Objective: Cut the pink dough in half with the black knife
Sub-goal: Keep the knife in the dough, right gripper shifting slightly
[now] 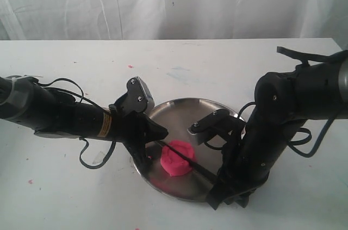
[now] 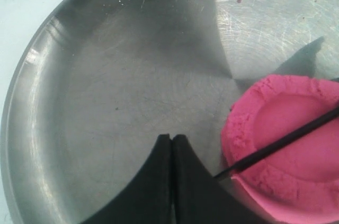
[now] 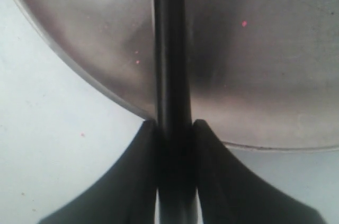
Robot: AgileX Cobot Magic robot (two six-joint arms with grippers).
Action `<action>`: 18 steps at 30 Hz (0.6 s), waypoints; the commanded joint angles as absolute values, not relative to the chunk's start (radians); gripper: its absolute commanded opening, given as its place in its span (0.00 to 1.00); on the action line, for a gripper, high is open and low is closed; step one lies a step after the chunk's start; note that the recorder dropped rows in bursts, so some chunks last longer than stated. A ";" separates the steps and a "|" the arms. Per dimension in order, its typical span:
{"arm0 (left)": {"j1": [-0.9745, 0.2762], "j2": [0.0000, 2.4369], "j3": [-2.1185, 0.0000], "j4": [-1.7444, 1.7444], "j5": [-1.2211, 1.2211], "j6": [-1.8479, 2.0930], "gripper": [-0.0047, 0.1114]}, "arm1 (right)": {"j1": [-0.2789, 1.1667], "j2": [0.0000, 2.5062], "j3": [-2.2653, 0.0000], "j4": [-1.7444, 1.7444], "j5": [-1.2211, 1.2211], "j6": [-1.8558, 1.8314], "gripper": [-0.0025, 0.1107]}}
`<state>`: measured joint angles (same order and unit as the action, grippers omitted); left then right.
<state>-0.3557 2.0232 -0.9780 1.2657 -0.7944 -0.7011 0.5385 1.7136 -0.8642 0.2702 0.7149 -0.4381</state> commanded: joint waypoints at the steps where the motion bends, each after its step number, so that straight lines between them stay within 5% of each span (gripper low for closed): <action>1: -0.361 2.050 -0.967 1.324 -0.741 -0.719 0.04 | 0.541 1.738 -0.858 0.272 0.691 -0.437 0.02; 12: -0.361 2.050 -0.967 1.324 -0.741 -0.719 0.04 | 0.541 1.738 -0.858 0.272 0.695 -0.437 0.03; 18: -0.361 2.050 -0.967 1.324 -0.741 -0.721 0.04 | 0.541 1.738 -0.860 0.272 0.710 -0.437 0.16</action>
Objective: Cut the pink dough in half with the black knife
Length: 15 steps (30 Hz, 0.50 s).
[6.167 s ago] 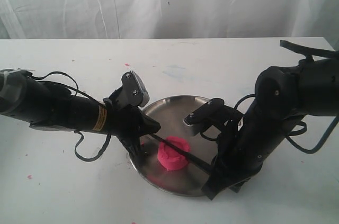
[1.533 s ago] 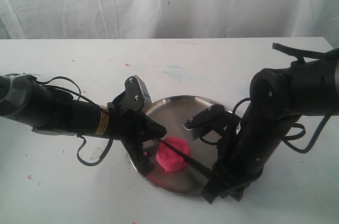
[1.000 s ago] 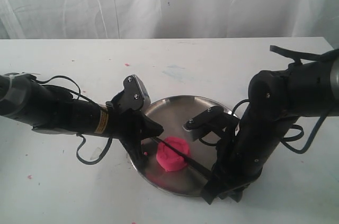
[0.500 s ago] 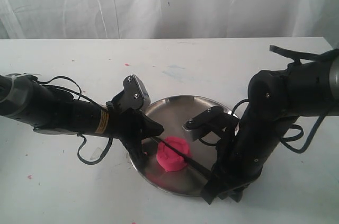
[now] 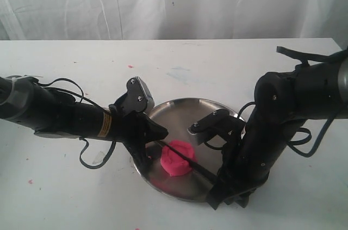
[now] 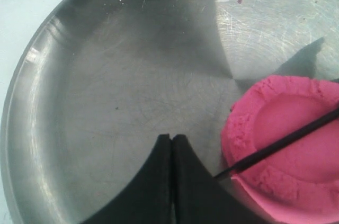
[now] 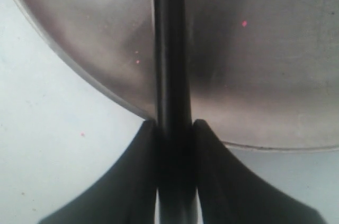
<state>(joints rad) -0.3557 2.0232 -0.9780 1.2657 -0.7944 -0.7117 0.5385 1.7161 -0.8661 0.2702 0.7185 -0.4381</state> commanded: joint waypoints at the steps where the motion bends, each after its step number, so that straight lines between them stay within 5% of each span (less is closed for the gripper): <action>1: -0.361 2.050 -0.967 1.324 -0.741 -0.721 0.04 | 0.541 1.738 -0.860 0.272 0.710 -0.437 0.18; 15: -0.361 2.050 -0.967 1.324 -0.741 -0.721 0.04 | 0.541 1.738 -0.885 0.254 0.725 -0.414 0.25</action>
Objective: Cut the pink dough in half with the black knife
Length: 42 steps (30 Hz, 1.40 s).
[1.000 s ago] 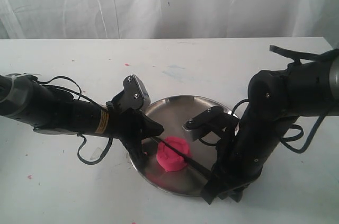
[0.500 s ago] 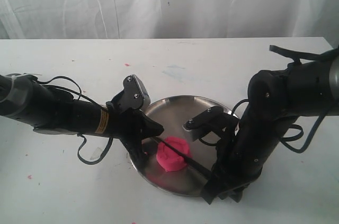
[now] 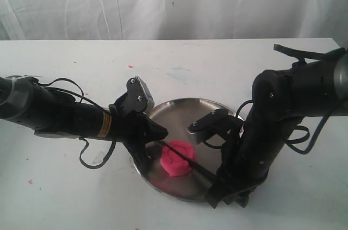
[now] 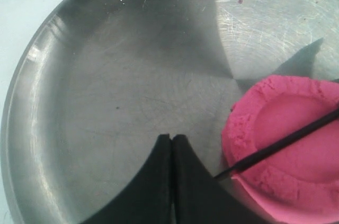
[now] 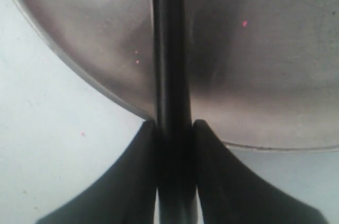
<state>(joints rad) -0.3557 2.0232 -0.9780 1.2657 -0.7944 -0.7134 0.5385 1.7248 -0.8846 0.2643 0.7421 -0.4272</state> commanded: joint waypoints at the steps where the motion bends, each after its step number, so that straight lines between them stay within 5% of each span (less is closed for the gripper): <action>1: -0.361 2.050 -0.967 1.324 -0.741 -0.721 0.04 | 0.541 1.738 -0.885 0.254 0.725 -0.414 0.27; 20: -0.361 2.050 -0.967 1.324 -0.741 -0.721 0.04 | 0.541 1.736 -0.889 0.205 0.709 -0.350 0.29; 31: -0.361 2.050 -0.967 1.324 -0.741 -0.721 0.04 | 0.541 1.736 -0.889 0.211 0.690 -0.350 0.02; 42: -0.361 2.050 -0.967 1.324 -0.741 -0.721 0.04 | 0.541 1.738 -0.887 0.212 0.684 -0.350 0.02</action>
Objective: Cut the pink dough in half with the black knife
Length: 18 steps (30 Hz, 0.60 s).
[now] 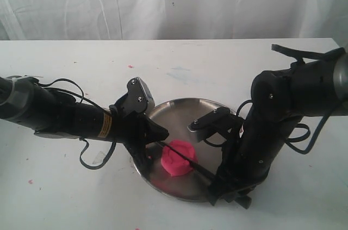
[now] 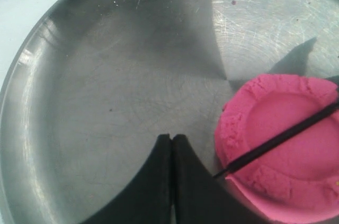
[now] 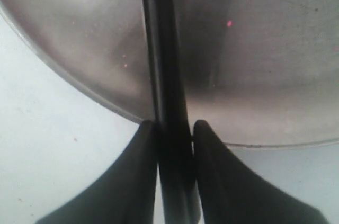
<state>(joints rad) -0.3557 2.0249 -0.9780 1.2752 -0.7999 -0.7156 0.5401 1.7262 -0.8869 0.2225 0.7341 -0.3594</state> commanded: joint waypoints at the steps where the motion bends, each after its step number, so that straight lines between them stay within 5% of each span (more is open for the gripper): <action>1: -0.361 2.050 -0.967 1.324 -0.741 -0.721 0.04 | 0.541 1.738 -0.887 0.212 0.684 -0.350 0.02; 18: -0.361 2.073 -0.967 1.376 -0.722 -0.730 0.04 | 0.541 1.738 -0.887 0.212 0.684 -0.355 0.02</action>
